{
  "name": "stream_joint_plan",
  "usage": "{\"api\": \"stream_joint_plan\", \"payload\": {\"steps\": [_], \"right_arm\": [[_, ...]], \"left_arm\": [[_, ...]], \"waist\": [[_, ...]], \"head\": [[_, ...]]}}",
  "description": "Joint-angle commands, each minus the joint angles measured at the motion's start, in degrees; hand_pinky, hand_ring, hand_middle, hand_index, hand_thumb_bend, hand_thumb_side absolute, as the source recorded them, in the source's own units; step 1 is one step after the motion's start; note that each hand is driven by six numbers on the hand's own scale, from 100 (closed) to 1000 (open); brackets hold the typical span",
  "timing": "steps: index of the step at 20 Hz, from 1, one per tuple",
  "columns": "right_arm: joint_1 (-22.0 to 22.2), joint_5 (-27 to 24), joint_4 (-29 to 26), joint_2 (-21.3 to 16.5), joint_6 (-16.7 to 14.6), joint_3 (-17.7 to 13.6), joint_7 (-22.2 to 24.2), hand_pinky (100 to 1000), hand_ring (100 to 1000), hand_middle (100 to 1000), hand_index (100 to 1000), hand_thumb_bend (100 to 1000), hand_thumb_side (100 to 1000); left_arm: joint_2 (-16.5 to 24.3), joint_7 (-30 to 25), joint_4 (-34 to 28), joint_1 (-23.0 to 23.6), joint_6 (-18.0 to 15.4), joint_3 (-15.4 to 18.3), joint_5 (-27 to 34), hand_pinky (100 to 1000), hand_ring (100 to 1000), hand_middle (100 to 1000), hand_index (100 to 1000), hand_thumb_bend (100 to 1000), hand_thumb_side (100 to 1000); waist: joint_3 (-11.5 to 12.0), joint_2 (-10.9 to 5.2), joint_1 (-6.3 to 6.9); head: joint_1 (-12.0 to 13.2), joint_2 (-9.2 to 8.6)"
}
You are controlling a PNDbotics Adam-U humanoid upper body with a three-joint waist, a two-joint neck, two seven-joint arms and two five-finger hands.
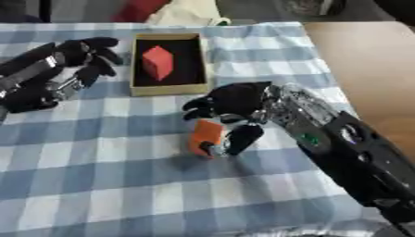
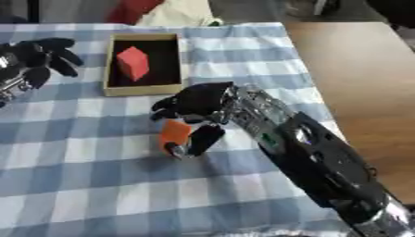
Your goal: Pick up objects on the table and place them in the box.
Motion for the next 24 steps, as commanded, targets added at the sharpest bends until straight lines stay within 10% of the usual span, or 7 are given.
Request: {"api": "stream_joint_plan", "payload": {"steps": [1, 14, 24], "right_arm": [[-0.8, 1.6, 0.5, -0.1, -0.3, -0.2, -0.5, 881, 885, 986, 1000, 163, 925], [-0.6, 4.1, 0.8, -0.7, 0.3, -0.8, -5.2, 836, 674, 549, 1000, 195, 613], [-3.8, -1.6, -3.3, -6.1, 3.0, -1.7, -6.7, 836, 674, 526, 1000, 198, 558]], "left_arm": [[0.5, -0.3, -0.4, -0.5, 0.0, 0.2, 0.0, 753, 728, 779, 1000, 100, 929], [0.3, -0.6, -0.3, 0.0, 0.4, 0.3, -0.1, 748, 723, 780, 1000, 100, 944], [0.3, -0.8, -2.0, 0.4, 0.7, 1.0, 1.5, 747, 720, 778, 1000, 100, 916]], "waist": [[0.0, -0.95, 0.10], [0.0, -0.86, -0.08], [1.3, -1.13, -0.61]], "head": [[-0.2, 0.31], [-0.3, 0.30], [-0.5, 0.03]]}}
